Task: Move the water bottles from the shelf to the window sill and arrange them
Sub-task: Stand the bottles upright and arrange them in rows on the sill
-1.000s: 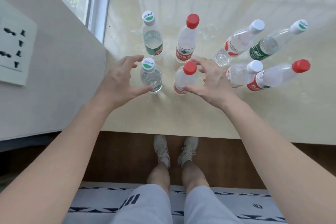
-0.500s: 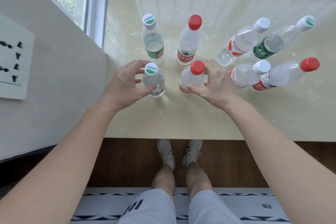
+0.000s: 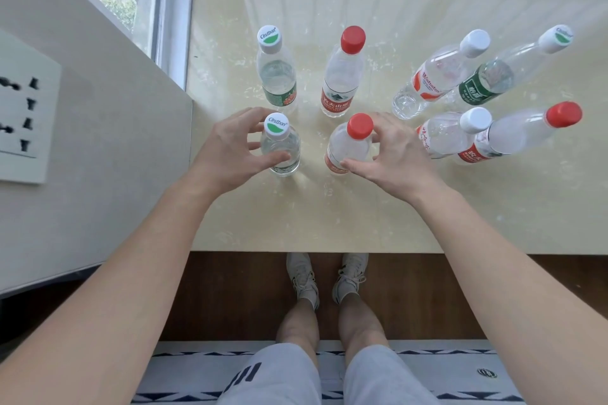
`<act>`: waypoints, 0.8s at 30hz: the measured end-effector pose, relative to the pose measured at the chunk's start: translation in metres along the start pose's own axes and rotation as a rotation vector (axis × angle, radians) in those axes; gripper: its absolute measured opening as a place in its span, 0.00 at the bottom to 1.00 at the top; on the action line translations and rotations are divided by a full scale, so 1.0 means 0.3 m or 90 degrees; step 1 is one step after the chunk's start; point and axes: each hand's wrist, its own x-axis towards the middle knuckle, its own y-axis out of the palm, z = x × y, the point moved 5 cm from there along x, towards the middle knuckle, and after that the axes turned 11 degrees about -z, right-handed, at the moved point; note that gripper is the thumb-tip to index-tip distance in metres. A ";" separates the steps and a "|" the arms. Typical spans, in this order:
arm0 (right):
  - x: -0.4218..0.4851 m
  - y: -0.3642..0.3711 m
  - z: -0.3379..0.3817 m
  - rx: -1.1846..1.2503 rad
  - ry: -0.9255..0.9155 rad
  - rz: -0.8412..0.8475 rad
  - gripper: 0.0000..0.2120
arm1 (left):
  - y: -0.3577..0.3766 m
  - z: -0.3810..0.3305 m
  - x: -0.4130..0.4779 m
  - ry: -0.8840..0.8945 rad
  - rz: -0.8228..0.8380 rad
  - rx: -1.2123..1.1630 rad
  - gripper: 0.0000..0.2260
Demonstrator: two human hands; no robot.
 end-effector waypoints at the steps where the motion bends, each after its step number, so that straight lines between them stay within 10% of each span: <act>1: -0.002 0.000 -0.002 -0.001 0.002 0.003 0.29 | 0.001 0.001 0.001 -0.003 -0.001 -0.002 0.23; 24: -0.007 -0.001 0.013 0.016 0.025 -0.013 0.28 | 0.018 -0.004 -0.011 0.026 -0.022 0.019 0.26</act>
